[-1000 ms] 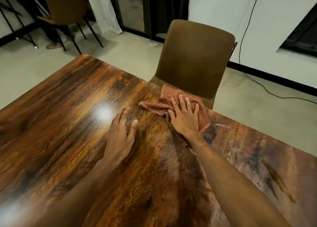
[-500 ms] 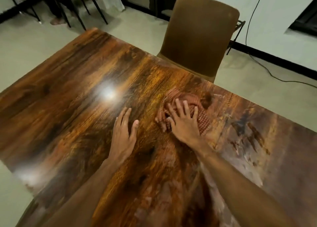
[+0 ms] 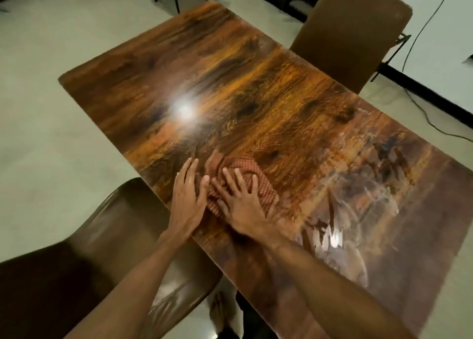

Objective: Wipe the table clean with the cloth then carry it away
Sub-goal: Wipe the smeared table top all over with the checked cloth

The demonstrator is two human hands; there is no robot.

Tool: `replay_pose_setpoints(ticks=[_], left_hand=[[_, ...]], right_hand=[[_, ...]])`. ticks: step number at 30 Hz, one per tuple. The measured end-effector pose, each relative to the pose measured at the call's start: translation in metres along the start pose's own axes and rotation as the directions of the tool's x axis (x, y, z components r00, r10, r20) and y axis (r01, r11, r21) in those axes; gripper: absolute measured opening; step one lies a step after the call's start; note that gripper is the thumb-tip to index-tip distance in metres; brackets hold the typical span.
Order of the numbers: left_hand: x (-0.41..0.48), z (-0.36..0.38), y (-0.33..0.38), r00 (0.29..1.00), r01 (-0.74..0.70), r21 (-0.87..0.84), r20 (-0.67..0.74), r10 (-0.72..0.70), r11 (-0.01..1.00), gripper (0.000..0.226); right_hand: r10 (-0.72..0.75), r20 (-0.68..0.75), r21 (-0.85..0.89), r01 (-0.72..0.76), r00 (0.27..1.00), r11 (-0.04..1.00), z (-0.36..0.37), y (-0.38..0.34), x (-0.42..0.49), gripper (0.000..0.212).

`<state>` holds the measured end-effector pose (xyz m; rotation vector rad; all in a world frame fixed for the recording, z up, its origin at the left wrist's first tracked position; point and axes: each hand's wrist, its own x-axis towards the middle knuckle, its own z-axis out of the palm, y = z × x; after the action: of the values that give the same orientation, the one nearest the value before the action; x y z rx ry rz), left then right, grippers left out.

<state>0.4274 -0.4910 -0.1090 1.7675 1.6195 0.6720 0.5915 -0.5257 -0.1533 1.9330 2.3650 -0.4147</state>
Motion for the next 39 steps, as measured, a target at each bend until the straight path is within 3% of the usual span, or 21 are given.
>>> replay_pose_setpoints(ticks=[3, 9, 14, 17, 20, 23, 25, 27, 29, 31, 33, 35, 37, 39], left_hand=[[-0.029, -0.021, -0.017, 0.998, 0.040, -0.028, -0.054, -0.042, 0.999, 0.056], [-0.079, -0.047, -0.039, 0.983, 0.101, -0.066, -0.147, -0.110, 0.993, 0.060], [-0.103, -0.046, -0.027, 0.977, 0.127, -0.093, -0.160, -0.141, 0.988, 0.056], [-0.113, -0.035, -0.014, 0.980, 0.121, -0.090, -0.148, -0.133, 0.989, 0.057], [-0.121, -0.017, -0.004, 0.986, 0.105, -0.071, -0.126, -0.114, 0.992, 0.059], [-0.130, 0.005, 0.011, 0.990, 0.094, -0.058, -0.102, -0.099, 0.994, 0.059], [-0.138, 0.023, 0.023, 0.992, 0.091, -0.052, -0.077, -0.095, 0.994, 0.059], [-0.144, 0.045, 0.042, 0.994, 0.091, -0.039, -0.064, -0.093, 0.995, 0.058], [-0.151, 0.067, 0.060, 0.993, 0.098, -0.017, -0.064, -0.099, 0.995, 0.057], [-0.158, 0.085, 0.076, 0.993, 0.096, -0.006, -0.074, -0.096, 0.995, 0.059], [-0.164, 0.101, 0.089, 0.992, 0.090, -0.006, -0.094, -0.090, 0.996, 0.062], [-0.169, 0.111, 0.097, 0.989, 0.104, -0.013, -0.106, -0.105, 0.994, 0.061], [-0.178, 0.119, 0.102, 0.983, 0.138, -0.015, -0.121, -0.139, 0.990, 0.061], [-0.186, 0.121, 0.103, 0.976, 0.170, -0.003, -0.142, -0.168, 0.986, 0.060]], right_hand=[[-0.136, 0.039, 0.016, 0.135, 0.990, 0.991, 0.005, -0.014, -0.014, 0.061], [0.178, 0.069, 0.091, -0.184, 0.982, 0.979, -0.019, 0.004, 0.018, 0.064], [0.000, 0.056, -0.004, 0.000, 0.998, 1.000, 0.010, -0.051, -0.052, 0.062], [-0.093, 0.078, 0.028, 0.091, 0.993, 0.995, 0.021, -0.022, -0.101, 0.062], [0.056, 0.057, 0.000, -0.056, 0.997, 0.998, 0.005, 0.055, -0.094, 0.065], [0.248, 0.029, 0.025, -0.249, 0.968, 0.968, -0.007, 0.087, -0.089, 0.063], [0.159, 0.029, 0.020, -0.159, 0.987, 0.987, 0.005, 0.069, -0.108, 0.063], [-0.047, 0.001, -0.034, 0.047, 0.999, 0.998, 0.025, 0.062, -0.146, 0.060], [-0.172, -0.014, -0.021, 0.172, 0.985, 0.985, 0.028, 0.096, -0.167, 0.060], [-0.091, -0.017, -0.005, 0.091, 0.996, 0.996, 0.019, 0.153, -0.171, 0.062], [0.100, 0.003, 0.018, -0.100, 0.995, 0.995, 0.005, 0.204, -0.168, 0.068], [0.173, 0.004, 0.018, -0.173, 0.985, 0.985, -0.003, 0.213, -0.164, 0.070], [0.067, 0.006, 0.033, -0.068, 0.998, 0.997, 0.002, 0.178, -0.169, 0.070], [-0.179, 0.049, 0.043, 0.177, 0.983, 0.983, 0.018, 0.129, -0.179, 0.065]])
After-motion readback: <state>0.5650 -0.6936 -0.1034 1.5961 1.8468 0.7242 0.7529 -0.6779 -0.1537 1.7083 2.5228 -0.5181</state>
